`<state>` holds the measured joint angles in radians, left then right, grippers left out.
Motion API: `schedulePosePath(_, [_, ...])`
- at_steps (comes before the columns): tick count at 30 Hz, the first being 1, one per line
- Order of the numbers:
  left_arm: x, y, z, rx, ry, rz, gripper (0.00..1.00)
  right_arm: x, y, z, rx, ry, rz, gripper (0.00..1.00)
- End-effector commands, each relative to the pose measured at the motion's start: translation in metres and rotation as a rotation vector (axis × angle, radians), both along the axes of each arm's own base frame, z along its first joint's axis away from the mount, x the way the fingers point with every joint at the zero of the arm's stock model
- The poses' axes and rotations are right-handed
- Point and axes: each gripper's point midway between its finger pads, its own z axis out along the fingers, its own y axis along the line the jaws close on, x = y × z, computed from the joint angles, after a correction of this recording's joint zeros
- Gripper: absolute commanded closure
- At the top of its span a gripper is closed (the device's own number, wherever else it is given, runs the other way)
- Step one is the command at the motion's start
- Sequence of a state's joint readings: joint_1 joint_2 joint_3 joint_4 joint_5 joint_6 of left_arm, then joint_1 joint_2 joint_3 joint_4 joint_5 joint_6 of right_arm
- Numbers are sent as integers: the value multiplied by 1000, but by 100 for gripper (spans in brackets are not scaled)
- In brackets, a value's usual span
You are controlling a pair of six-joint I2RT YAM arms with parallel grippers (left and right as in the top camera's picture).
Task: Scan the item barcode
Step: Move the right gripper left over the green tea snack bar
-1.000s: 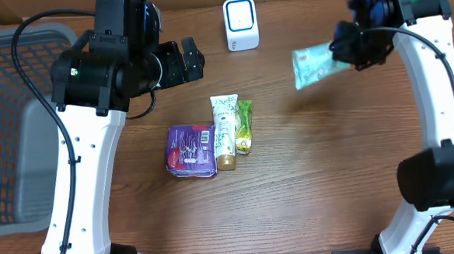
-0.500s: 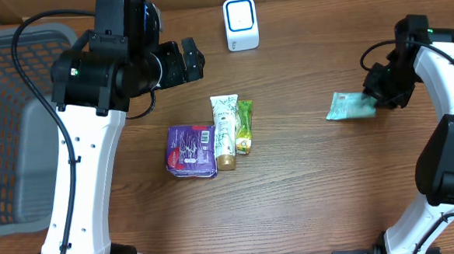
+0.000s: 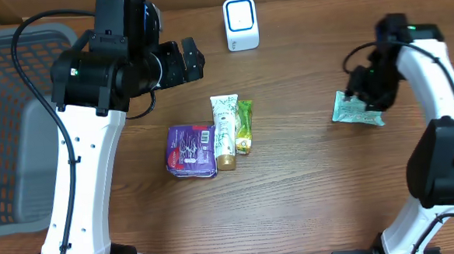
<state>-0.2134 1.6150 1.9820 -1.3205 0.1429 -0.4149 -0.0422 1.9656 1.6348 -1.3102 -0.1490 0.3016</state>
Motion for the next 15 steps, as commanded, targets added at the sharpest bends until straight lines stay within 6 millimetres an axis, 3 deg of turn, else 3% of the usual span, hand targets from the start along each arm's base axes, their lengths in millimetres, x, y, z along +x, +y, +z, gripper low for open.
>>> schedulePosePath(1, [-1, 1, 1, 6, -7, -13, 0, 4, 63, 29, 24, -104, 175, 42])
schedulePosePath(12, [-1, 1, 1, 6, -7, -13, 0, -5, 201, 17, 83, -245, 379, 40])
schedulePosePath(15, [-1, 1, 1, 7, -7, -14, 0, -11, 221, 9, 95, -263, 408, 39])
